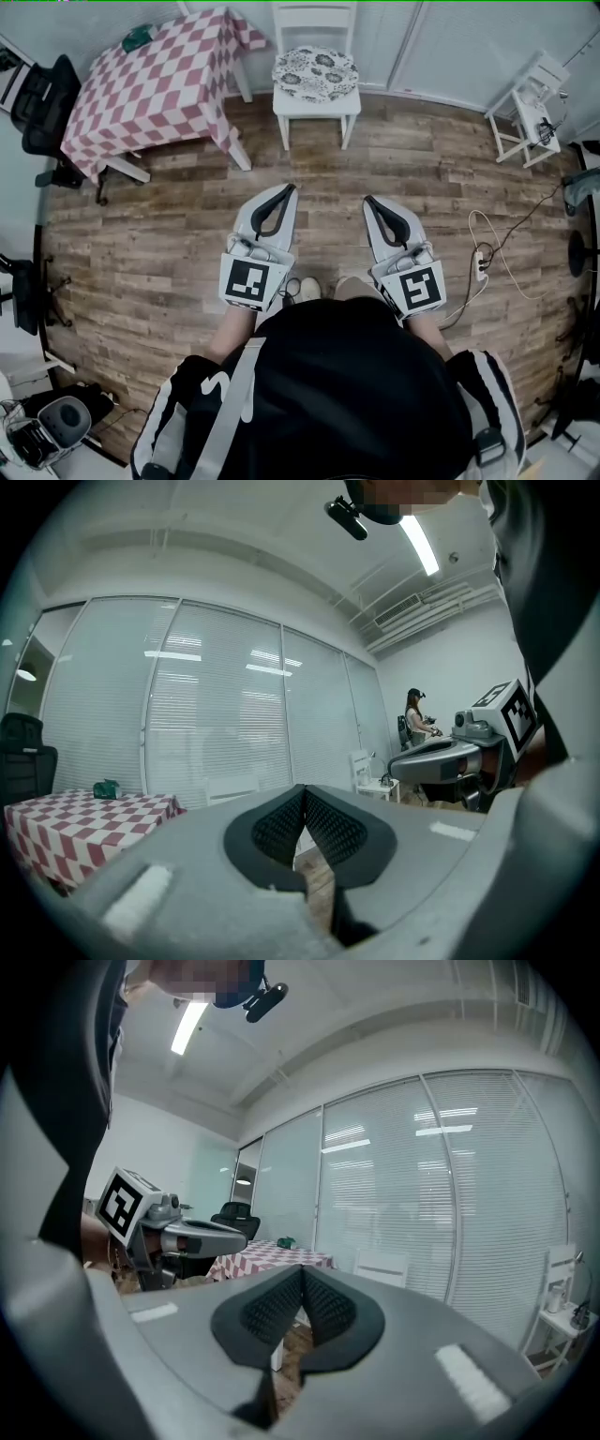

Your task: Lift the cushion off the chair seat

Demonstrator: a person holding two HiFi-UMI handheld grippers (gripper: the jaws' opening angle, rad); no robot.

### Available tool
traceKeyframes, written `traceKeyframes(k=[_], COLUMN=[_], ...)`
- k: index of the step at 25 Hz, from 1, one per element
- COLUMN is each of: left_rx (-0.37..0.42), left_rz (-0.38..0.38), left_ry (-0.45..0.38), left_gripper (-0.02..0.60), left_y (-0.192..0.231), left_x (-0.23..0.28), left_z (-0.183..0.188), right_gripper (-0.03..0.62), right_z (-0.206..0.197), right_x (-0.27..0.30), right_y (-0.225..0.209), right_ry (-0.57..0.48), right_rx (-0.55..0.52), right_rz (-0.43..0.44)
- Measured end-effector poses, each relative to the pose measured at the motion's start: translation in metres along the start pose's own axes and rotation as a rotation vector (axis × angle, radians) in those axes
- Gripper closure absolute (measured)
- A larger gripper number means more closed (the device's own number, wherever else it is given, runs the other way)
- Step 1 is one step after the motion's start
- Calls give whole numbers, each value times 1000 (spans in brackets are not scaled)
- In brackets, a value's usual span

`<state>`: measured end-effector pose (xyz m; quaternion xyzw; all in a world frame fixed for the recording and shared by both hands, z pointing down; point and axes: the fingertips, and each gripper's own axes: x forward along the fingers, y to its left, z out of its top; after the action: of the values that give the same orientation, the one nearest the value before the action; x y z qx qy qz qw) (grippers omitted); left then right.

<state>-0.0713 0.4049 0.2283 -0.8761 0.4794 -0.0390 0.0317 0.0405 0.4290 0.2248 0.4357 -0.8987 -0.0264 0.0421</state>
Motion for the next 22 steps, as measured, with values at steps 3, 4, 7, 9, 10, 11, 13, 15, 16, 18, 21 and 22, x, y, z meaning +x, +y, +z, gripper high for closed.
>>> traceKeyframes(k=[3,4,7,9,10,11,13,15,16,18,21,22], left_rx=[1,2,5,5,6,8,9,5,4,2,-1,-2], left_rz=[-11,-14,-26,-30,-32,-31,-25,-15,-9,-3,2,6], left_ry=[1,5,4,-5,-8,-11,-15,-15,-15,-12,-6,-7], left_gripper=[580,581,581,580,581,581,581,580,581,581,581,581], left_y=[3,4,6,6,7,7,10,13,14,16,22,24], left_x=[-7,-8,-13,-14,-14,-14,-13,-14,-13,-11,-4,-1], left_z=[-3,-4,-3,1,3,3,3,2,1,-1,-4,-4], right_gripper=[600,600,600,600,600,600,600,600,600,600,600,600], right_z=[3,5,7,7,8,9,12,13,13,10,7,6], right_x=[-1,-2,-5,-6,-6,-5,-1,3,4,8,16,19], right_y=[10,13,19,19,18,17,17,18,19,18,13,10], right_ry=[-9,-12,-13,-10,-12,-16,-28,-37,-38,-34,-30,-30], right_rx=[-2,1,0,1,4,5,3,-1,0,2,5,4], right_rz=[-11,-14,-21,-25,-27,-27,-24,-18,-14,-9,-3,-2])
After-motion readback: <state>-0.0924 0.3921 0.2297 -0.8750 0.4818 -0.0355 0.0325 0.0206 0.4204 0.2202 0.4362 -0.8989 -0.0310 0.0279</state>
